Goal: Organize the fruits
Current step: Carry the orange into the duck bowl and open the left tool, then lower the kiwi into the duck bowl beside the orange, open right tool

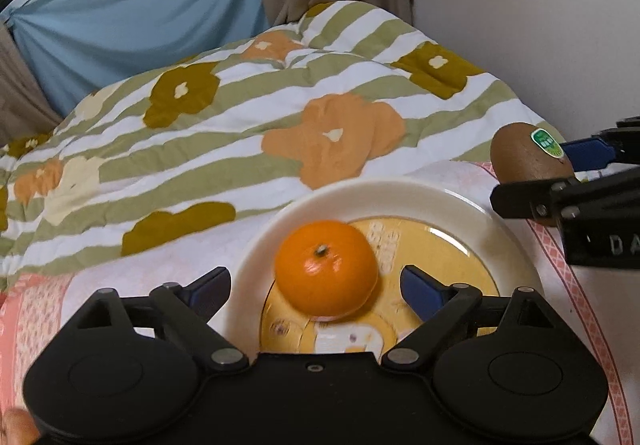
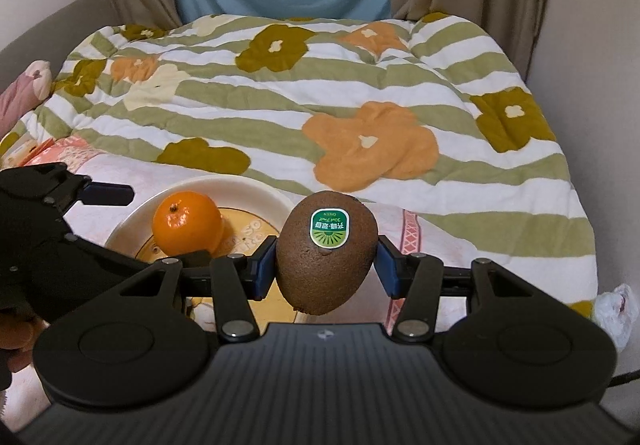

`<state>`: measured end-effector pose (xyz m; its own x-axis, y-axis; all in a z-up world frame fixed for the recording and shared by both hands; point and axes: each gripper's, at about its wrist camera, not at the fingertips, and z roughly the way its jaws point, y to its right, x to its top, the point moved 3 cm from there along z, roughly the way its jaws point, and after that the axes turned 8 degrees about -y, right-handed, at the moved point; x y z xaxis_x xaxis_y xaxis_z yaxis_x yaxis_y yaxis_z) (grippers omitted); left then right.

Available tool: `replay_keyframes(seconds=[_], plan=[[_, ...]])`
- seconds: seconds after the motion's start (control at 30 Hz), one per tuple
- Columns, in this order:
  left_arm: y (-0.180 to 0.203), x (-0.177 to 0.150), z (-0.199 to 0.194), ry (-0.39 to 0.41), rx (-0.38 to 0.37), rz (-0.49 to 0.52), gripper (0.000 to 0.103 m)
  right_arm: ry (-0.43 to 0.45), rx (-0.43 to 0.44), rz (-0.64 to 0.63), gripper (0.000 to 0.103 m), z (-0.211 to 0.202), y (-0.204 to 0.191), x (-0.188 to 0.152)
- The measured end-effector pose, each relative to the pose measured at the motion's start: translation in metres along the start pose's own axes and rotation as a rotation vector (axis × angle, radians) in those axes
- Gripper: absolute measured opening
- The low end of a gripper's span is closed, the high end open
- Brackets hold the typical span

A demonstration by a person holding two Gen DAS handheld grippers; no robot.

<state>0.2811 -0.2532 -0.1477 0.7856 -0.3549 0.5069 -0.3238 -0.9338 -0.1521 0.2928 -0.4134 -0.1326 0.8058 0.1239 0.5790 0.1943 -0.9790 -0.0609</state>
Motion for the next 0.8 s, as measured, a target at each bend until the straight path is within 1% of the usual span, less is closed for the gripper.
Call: replay_keyframes(seconds=[0.3, 0.4, 0.53, 0.7, 0.8], plan=[[-0.017, -0.017, -0.018, -0.004, 0.019, -0.072, 0.094, -0.012, 0.049, -0.123, 0.066, 0.022, -0.027, 0.007], [-0.022, -0.021, -0.021, -0.001, 0.003, -0.090, 0.094, -0.014, 0.051, -0.172, 0.066, 0.034, -0.039, 0.007], [-0.027, -0.027, -0.025, -0.007, 0.020, -0.099, 0.094, -0.015, 0.049, -0.233, 0.066, 0.045, -0.051, 0.005], [-0.032, -0.035, -0.030, -0.004, 0.032, -0.122, 0.094, -0.032, 0.056, -0.253, 0.066, 0.057, -0.059, 0.001], [-0.034, -0.040, -0.031, -0.006, 0.032, -0.134, 0.094, -0.036, 0.047, -0.263, 0.066, 0.060, -0.061, -0.001]])
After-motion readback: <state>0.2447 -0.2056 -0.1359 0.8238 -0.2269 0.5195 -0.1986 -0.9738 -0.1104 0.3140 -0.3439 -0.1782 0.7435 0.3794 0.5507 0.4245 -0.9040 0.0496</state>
